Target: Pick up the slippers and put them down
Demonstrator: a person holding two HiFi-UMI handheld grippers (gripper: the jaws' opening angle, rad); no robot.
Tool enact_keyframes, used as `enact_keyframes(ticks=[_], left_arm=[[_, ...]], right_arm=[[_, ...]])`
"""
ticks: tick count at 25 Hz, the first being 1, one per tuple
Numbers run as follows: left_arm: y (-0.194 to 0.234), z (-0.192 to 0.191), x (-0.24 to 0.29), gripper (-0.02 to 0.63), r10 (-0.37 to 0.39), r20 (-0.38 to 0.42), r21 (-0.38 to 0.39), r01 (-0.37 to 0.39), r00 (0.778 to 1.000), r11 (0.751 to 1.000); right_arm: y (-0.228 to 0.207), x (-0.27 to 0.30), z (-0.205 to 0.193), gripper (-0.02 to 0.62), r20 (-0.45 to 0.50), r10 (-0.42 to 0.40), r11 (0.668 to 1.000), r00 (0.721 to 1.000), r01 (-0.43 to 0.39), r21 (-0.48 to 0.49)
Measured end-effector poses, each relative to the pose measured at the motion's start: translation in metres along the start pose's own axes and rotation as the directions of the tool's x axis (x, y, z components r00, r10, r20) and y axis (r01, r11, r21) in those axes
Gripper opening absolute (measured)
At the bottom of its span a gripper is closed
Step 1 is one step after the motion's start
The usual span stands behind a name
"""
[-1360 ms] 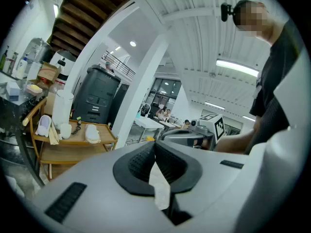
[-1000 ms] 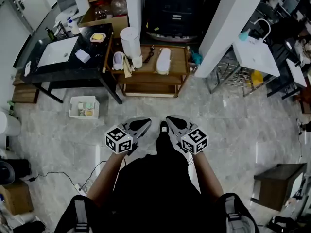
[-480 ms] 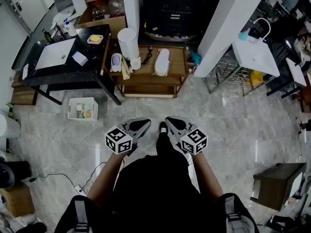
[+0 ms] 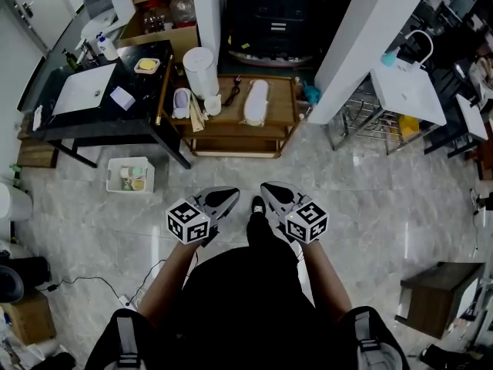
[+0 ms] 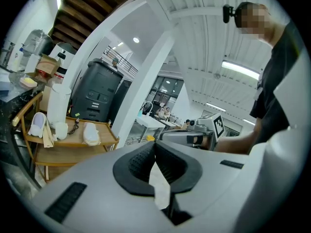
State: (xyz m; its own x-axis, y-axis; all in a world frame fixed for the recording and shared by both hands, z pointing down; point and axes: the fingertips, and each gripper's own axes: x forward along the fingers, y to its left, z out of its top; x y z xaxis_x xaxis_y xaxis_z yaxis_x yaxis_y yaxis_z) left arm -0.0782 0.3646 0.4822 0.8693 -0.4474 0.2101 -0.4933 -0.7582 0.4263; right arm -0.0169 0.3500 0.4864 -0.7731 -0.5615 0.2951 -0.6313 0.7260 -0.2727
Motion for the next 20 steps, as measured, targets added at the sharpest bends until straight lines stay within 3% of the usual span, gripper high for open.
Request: enact_keyframes(ticks=[20], left_arm=[[0.06,0.032,0.061,0.012,0.048,-0.02,-0.06,-0.049,0.999,0.997]], right_arm=[[-0.089,0.029,0.022,0.006,-0.047,0.025,1.0,0.999,-0.024,0.009]])
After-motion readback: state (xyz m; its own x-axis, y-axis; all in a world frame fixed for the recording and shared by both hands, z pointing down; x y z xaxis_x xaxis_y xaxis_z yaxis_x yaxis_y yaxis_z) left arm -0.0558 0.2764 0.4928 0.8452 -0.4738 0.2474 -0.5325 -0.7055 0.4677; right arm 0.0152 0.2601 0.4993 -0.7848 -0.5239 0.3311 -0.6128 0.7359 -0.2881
